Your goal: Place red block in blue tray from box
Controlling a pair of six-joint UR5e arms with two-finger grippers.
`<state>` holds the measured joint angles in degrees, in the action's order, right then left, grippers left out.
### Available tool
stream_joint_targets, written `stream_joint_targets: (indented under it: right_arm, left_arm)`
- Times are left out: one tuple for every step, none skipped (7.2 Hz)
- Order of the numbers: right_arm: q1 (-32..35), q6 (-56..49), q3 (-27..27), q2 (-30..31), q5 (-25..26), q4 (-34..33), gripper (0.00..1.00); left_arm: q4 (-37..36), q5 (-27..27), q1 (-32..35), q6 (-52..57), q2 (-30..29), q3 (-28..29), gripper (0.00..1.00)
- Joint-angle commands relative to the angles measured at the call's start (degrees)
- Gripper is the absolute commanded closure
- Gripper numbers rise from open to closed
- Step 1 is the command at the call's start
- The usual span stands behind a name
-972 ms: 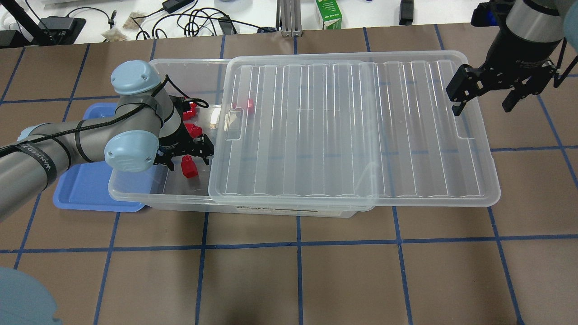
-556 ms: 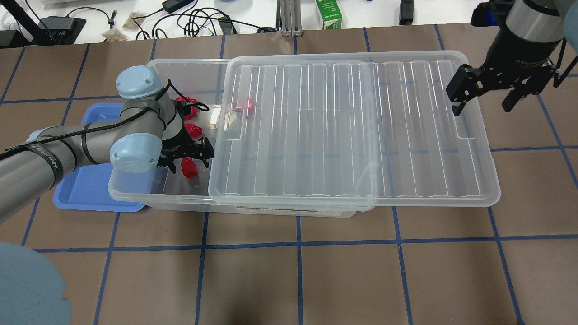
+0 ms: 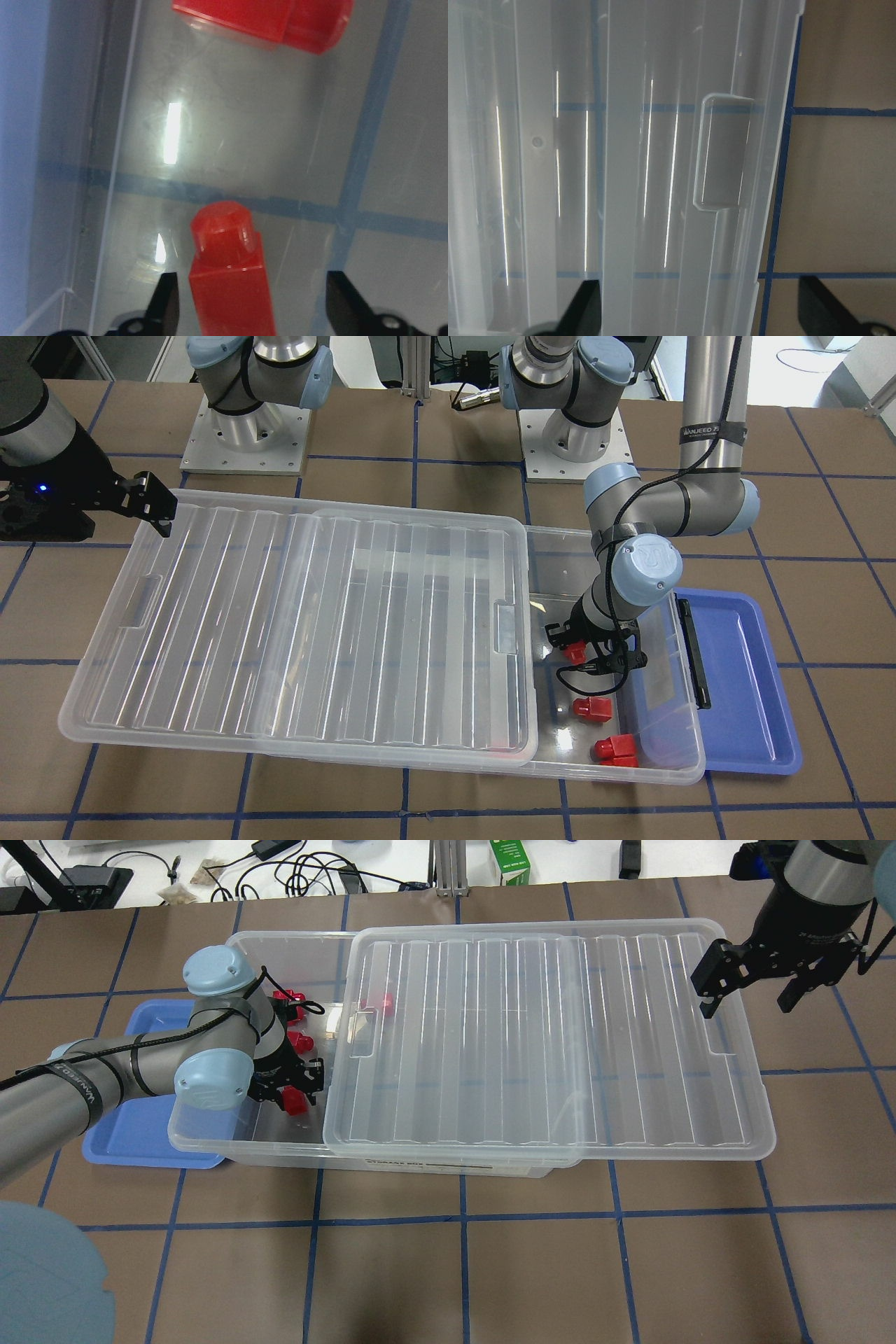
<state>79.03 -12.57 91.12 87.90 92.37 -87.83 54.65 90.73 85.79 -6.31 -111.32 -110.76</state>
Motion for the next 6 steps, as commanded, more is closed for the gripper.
stream_joint_targets:
  right_arm:
    - [-0.01, 0.00, 0.02, 0.00, 0.00, -0.15, 0.00]
    - [-0.01, 0.09, 0.03, 0.08, 0.00, 0.11, 0.00]
    - [0.07, 0.09, 0.03, 0.17, -0.26, -0.06, 0.00]
    - [-0.01, 0.00, -0.06, 0.26, -0.09, -0.06, 0.00]
    - [-0.01, -0.09, -0.06, 0.17, -0.09, -0.06, 0.00]
    - [-0.01, -0.09, -0.06, 0.17, -0.09, -0.23, 0.00]
  left_arm:
    - [0.89, 0.15, 0.42, -0.28, 1.53, 0.71, 1.00]
    - [1.85, -0.11, 0.51, -0.37, 3.28, 1.07, 1.00]
    - [5.17, -0.29, 0.60, -0.37, 4.69, 2.64, 1.00]
    - [11.73, -0.29, 0.78, -0.28, 6.79, 6.13, 1.00]
    - [19.02, -0.29, 1.04, -0.28, 8.82, 10.60, 1.00]
    - [25.35, -0.03, 1.04, -0.02, 10.31, 15.26, 1.00]
